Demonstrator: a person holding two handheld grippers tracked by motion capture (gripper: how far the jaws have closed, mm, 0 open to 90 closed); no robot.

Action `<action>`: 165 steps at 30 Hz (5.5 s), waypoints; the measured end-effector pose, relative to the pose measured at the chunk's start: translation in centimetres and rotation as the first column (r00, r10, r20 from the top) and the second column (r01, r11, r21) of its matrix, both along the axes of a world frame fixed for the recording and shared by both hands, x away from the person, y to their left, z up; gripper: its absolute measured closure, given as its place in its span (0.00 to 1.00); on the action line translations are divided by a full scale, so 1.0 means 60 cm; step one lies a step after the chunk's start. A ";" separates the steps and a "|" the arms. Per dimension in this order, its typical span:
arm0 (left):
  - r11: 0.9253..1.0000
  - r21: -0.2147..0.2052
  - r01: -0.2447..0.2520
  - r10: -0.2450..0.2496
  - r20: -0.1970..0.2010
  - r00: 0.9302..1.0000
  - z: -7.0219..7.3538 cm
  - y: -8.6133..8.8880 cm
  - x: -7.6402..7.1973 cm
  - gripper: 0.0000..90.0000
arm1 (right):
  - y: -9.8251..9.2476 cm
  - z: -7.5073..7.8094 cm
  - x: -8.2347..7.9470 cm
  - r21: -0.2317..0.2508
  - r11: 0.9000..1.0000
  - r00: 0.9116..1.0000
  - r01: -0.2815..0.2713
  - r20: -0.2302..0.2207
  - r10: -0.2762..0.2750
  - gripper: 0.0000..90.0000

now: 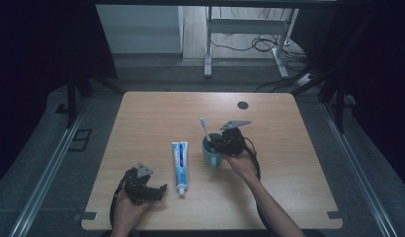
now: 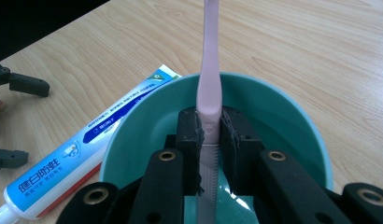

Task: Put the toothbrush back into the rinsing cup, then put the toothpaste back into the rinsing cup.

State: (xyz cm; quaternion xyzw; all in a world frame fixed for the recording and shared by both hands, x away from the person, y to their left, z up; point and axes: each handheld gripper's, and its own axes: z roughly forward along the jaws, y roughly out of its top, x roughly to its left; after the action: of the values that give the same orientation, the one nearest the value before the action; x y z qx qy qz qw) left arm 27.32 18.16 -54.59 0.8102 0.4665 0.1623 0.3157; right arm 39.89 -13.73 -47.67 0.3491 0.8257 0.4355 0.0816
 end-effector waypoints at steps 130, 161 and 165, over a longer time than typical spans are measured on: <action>1.000 0.004 0.001 -0.001 0.002 1.000 0.000 0.000 0.000 0.00 | -0.207 -0.052 -0.164 -0.209 0.976 0.996 0.066 0.076 -0.051 0.03; 1.000 -0.008 0.017 -0.017 0.006 1.000 0.008 0.007 -0.004 0.15 | -0.235 -0.110 -0.173 -0.199 0.976 0.995 0.090 0.048 -0.082 0.05; 1.000 -0.026 0.012 -0.011 0.028 1.000 0.016 0.008 -0.006 0.20 | -0.235 -0.110 -0.173 -0.199 0.976 0.995 0.091 0.047 -0.083 0.05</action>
State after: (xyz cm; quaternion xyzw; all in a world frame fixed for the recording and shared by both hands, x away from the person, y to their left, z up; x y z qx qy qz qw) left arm 26.94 18.65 -53.61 0.8062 0.4595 0.1657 0.3338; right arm 29.49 -27.85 -54.28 0.3665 0.8476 0.3526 0.1515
